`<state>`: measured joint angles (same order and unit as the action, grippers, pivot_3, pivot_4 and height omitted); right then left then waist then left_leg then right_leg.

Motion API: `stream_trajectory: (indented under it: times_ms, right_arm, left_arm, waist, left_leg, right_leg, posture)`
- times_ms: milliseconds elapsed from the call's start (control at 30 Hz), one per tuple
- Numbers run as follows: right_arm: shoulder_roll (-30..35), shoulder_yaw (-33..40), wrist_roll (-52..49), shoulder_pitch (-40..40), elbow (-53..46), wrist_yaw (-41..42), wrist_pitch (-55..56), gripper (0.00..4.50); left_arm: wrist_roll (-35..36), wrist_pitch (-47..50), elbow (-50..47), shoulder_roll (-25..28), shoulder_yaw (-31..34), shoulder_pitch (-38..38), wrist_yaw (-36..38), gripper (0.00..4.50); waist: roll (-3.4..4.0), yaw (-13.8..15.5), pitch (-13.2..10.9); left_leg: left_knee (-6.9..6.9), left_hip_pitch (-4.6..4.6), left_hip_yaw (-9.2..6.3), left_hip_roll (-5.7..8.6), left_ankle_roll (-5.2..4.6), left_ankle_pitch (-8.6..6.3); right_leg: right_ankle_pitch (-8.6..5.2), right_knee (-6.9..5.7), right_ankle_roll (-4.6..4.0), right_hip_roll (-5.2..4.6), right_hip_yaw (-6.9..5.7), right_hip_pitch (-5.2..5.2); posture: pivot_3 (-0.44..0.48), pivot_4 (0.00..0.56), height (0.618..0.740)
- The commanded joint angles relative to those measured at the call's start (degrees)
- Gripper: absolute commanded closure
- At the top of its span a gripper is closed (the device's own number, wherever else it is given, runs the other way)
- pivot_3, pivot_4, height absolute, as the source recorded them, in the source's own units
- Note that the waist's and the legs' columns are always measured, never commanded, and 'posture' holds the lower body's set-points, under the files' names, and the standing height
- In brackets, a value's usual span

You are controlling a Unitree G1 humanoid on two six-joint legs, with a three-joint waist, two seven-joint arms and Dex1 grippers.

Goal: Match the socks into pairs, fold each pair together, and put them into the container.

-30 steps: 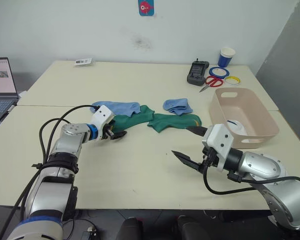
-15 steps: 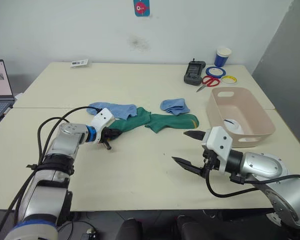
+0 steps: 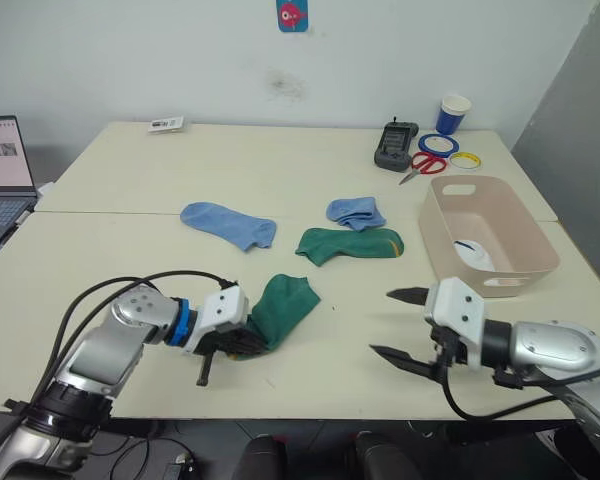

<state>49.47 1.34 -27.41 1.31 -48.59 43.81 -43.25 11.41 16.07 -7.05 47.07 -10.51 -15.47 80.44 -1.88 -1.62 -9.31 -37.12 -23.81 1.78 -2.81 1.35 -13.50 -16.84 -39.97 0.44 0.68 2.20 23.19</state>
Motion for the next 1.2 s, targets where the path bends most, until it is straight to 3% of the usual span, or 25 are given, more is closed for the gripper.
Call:
stream_trajectory:
  times_ms: [33, 400, 500, 600, 800, 900, 1167, 1200]
  right_arm:
    - [2.1, 3.1, -1.6, -1.1, -3.1, 2.0, 1.5, 0.0]
    - [-0.5, -3.6, 0.5, 3.3, -2.5, -1.5, 2.8, 0.0]
    - [-1.8, -5.6, 0.6, 5.6, -1.7, -2.1, 2.9, 0.0]
    - [-3.3, -7.8, 1.3, 7.8, -0.6, -2.2, 3.1, 0.0]
    - [-5.9, -11.6, 3.0, 11.0, 1.7, -2.5, 3.9, 0.0]
    - [-6.6, -13.1, 3.9, 12.4, 3.0, -2.4, 4.3, 0.0]
    - [-8.7, -18.8, 12.2, 17.0, 9.7, -3.9, 6.9, 0.0]
    - [-8.9, -19.8, 13.6, 17.6, 11.0, -3.9, 7.6, 0.0]
  left_arm:
    - [0.3, -3.6, -3.8, 0.3, -1.0, 0.6, 0.4, 4.47]
    - [0.4, -7.5, 0.3, 3.0, 6.4, 5.6, -6.1, 4.47]
    - [2.3, -5.0, -1.8, 4.6, 9.4, 7.8, -7.1, 3.83]
    - [3.4, -7.0, -2.4, 6.2, 13.0, 10.5, -7.1, 2.84]
    - [0.9, -22.9, 6.9, 8.7, 17.0, 12.3, -5.0, 0.91]
    - [-3.3, -31.4, 14.0, 8.0, 14.6, 9.3, -6.9, 0.91]
    - [-7.4, -39.2, 20.1, 2.3, 9.1, 2.8, -10.7, 0.91]
    - [-7.4, -40.1, 20.2, 2.3, 8.6, 2.8, -10.4, 1.08]
  waist:
    - [-0.01, 0.0, 0.0]
    - [-0.01, -0.2, 0.0]
    - [0.0, -0.3, 0.0]
    - [0.0, -0.3, 0.0]
    - [0.01, -0.1, 0.0]
    - [0.02, -0.1, 0.0]
    - [-0.01, 0.0, 0.0]
    - [-0.01, 0.0, 0.0]
  left_leg:
    - [0.0, 0.01, 0.01, 0.01, 0.0, 0.0]
    - [0.03, 0.08, 0.0, -0.08, 0.0, 0.0]
    - [0.01, 0.07, 0.09, -0.16, 0.0, 0.0]
    - [0.0, 0.08, 0.09, -0.16, 0.0, 0.0]
    - [0.04, 0.08, 0.05, -0.24, 0.0, 0.0]
    - [0.04, 0.1, 0.09, -0.23, 0.0, 0.0]
    - [0.02, 0.03, 0.12, -0.2, 0.0, 0.0]
    - [0.02, 0.03, 0.11, -0.21, 0.0, 0.0]
  right_leg:
    - [0.0, -0.01, 0.0, 0.02, 0.01, 0.0]
    - [-0.01, 0.0, -0.02, 0.19, 0.03, 0.01]
    - [-0.01, 0.0, -0.02, 0.12, 0.1, 0.02]
    - [-0.01, 0.0, -0.01, 0.08, 0.09, 0.02]
    - [-0.02, 0.0, -0.05, 0.1, 0.01, 0.03]
    - [-0.02, 0.0, -0.06, 0.1, 0.03, 0.03]
    - [-0.01, 0.01, -0.06, 0.1, 0.05, 0.06]
    - [-0.01, 0.01, -0.06, 0.1, 0.05, 0.07]
  posture:
    - [0.0, 0.15, 0.732]
    - [0.0, 0.15, 0.732]
    - [0.0, 0.15, 0.732]
    - [0.0, 0.15, 0.732]
    - [0.0, 0.15, 0.732]
    - [0.0, 0.15, 0.732]
    - [0.0, 0.15, 0.732]
    - [0.0, 0.15, 0.732]
